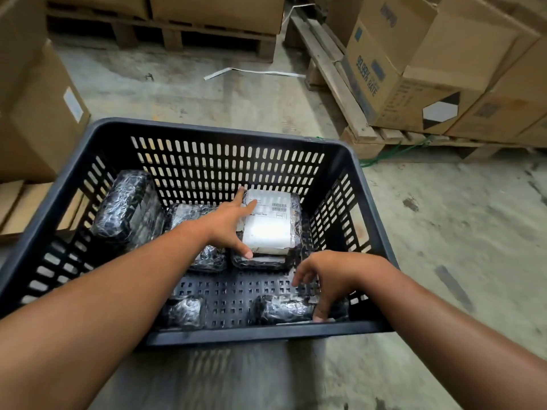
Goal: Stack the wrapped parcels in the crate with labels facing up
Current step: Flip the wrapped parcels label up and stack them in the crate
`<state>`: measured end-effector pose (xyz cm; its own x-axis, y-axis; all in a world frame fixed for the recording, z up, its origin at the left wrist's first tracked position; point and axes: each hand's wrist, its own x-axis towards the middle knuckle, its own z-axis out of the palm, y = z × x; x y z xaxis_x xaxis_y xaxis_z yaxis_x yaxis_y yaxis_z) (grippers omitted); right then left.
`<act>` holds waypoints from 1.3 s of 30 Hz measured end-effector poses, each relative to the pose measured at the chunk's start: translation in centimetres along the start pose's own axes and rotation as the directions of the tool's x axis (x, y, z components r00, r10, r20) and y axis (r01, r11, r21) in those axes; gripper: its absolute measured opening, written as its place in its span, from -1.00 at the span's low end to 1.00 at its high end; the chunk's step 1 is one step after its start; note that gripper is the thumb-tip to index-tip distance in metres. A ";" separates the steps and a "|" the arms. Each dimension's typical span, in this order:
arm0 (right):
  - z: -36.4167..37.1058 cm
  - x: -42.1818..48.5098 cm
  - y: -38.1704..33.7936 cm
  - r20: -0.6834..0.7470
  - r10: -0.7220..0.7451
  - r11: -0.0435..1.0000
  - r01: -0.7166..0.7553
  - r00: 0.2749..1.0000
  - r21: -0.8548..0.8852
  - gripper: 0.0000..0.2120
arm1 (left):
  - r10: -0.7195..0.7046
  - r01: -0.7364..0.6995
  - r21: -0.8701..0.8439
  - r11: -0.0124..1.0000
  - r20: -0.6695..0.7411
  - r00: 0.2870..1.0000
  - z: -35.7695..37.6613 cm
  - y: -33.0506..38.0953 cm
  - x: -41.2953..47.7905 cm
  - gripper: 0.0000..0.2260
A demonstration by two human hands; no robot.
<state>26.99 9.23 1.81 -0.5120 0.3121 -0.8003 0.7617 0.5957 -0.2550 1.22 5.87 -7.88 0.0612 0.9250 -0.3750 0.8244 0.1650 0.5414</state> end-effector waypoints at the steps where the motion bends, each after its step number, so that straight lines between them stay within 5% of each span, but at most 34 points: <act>1: 0.1 0.0 0.2 -0.024 -0.014 0.999 0.015 1.000 0.030 -0.29 | 0.002 -0.003 -0.010 1.000 -0.001 1.000 0.1 0.0 0.0 0.25; 6: -1.0 0.1 1.8 -0.254 -0.095 0.989 0.121 0.963 0.088 -0.42 | 0.002 -0.002 -0.047 0.999 -0.006 1.000 0.2 -0.1 -0.1 0.24; 10: -0.3 0.8 1.9 -0.262 -0.051 0.998 0.042 0.964 -0.040 -0.05 | 0.007 -0.007 -0.041 0.999 -0.008 1.000 0.1 0.2 -0.1 0.24; 20: 0.3 1.2 0.8 -0.286 -0.048 0.991 0.010 0.957 -0.134 -0.21 | -0.020 0.020 0.022 1.000 0.019 1.000 0.6 -0.1 -0.9 0.09; 25: -2.4 -1.1 1.1 -0.342 -0.107 0.994 0.090 0.933 -0.067 -0.23 | 0.015 -0.015 -0.097 0.995 0.002 1.000 -3.2 2.3 -3.0 -0.34; 28: -5.9 -4.2 0.8 -0.429 -0.147 0.987 0.160 0.892 -0.006 -0.26 | 0.071 -0.125 -0.352 0.927 -0.163 0.984 -5.8 5.2 -5.5 -0.58; 32: -10.7 -8.7 0.2 -0.559 -0.200 0.962 0.271 0.804 0.045 -0.27 | 0.125 -0.416 -0.555 0.721 -0.486 0.865 -7.7 8.2 -8.3 -0.31; 35: -12.7 -10.8 -0.1 -0.631 -0.225 0.928 0.360 0.743 0.094 -0.29 | 0.263 -0.516 -0.408 0.753 -0.532 0.805 -8.5 9.1 -9.6 -0.09; 39: -12.8 -10.7 -0.6 -0.708 -0.239 0.879 0.458 0.665 0.134 -0.33 | 0.336 -0.567 -0.291 0.771 -0.571 0.749 -9.0 9.1 -9.5 -0.08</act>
<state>26.91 15.06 17.45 -0.8033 0.5892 -0.0867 0.4878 0.5674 -0.6634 3.13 1.69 7.35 0.0016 0.9439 0.3303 0.4373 -0.2977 0.8486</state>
